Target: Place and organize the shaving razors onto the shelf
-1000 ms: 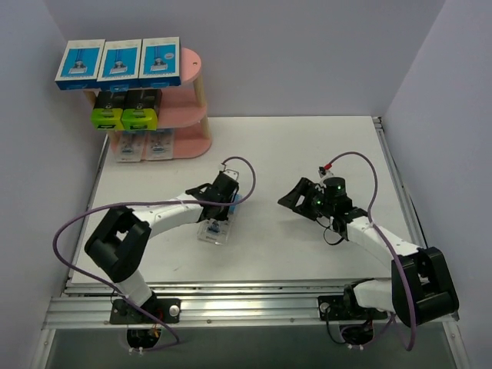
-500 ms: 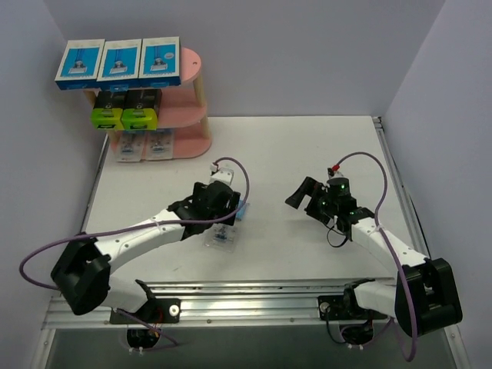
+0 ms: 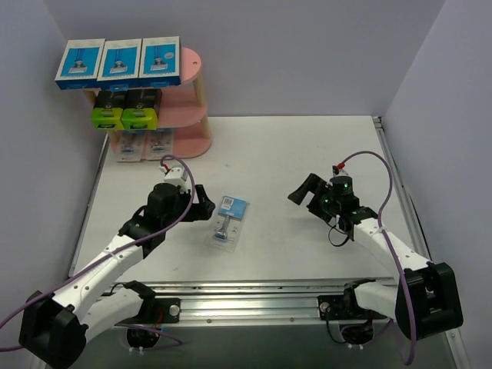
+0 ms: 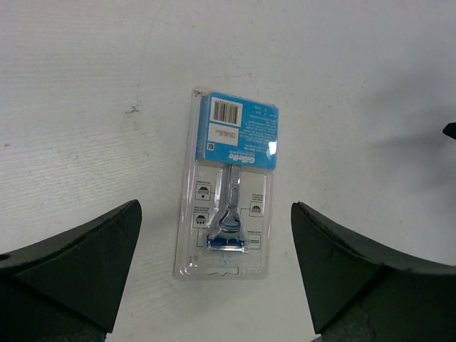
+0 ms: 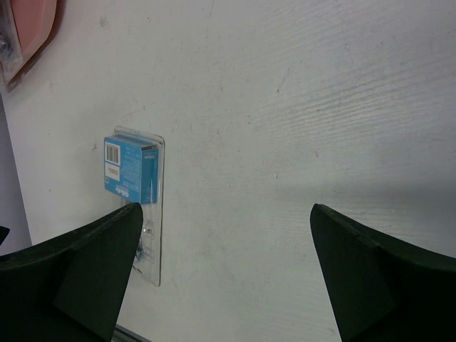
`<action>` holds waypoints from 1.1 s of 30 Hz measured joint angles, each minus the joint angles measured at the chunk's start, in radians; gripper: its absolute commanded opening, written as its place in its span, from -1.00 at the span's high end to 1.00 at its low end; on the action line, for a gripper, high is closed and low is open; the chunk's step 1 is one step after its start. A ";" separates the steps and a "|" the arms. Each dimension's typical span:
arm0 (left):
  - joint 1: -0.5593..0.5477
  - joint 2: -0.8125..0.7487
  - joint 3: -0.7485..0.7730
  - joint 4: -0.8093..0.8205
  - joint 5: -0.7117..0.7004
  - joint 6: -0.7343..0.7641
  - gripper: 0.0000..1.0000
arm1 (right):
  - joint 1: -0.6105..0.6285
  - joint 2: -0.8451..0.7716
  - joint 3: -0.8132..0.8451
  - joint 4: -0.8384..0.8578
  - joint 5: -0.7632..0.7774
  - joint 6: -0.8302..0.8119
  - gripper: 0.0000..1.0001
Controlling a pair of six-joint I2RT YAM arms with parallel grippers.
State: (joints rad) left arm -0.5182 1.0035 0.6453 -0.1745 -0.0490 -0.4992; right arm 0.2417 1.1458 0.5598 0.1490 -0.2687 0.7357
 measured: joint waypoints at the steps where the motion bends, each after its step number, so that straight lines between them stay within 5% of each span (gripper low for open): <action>1: 0.000 -0.011 0.000 0.000 0.009 0.007 -0.85 | 0.000 0.000 0.002 0.000 0.000 0.002 -0.97; 4: 0.000 -0.027 0.000 0.000 0.035 0.014 0.00 | 0.000 0.000 0.002 0.001 -0.001 0.013 -0.90; 5: 0.000 -0.026 0.001 -0.002 0.045 0.017 0.61 | 0.000 0.001 0.002 0.003 -0.003 0.020 -0.88; 8: 0.000 -0.021 0.003 -0.015 0.057 0.029 0.95 | 0.000 0.004 0.002 0.014 -0.011 0.032 -0.80; 12: -0.005 -0.021 0.006 -0.026 0.058 0.036 0.95 | 0.002 0.004 0.002 0.019 -0.016 0.039 -0.76; 14: -0.013 -0.027 0.006 -0.027 0.058 0.038 0.86 | 0.006 0.004 0.002 0.018 -0.016 0.038 -0.75; 15: -0.020 -0.034 0.006 -0.027 0.055 0.040 0.32 | 0.010 0.004 0.003 0.018 -0.015 0.036 -0.75; 16: -0.027 -0.039 0.006 -0.027 0.051 0.050 0.08 | 0.015 0.004 0.004 0.014 -0.013 0.033 -0.75; 19: -0.052 -0.052 0.006 -0.027 0.029 0.055 -0.42 | 0.045 0.006 0.020 -0.003 -0.003 0.023 -0.74; 21: -0.069 -0.053 0.006 -0.028 0.019 0.061 -0.57 | 0.069 0.016 0.037 -0.004 0.003 0.019 -0.73; 22: -0.078 -0.053 0.006 -0.028 0.013 0.062 -0.90 | 0.079 0.023 0.045 -0.003 0.005 0.018 -0.73; 33: -0.137 -0.069 -0.001 -0.032 -0.049 0.063 -0.88 | 0.120 0.071 0.056 0.005 0.019 0.018 -0.73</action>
State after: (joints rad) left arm -0.6548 0.9344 0.6445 -0.2070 -0.0978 -0.4358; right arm 0.3618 1.2163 0.6163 0.1539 -0.2497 0.7536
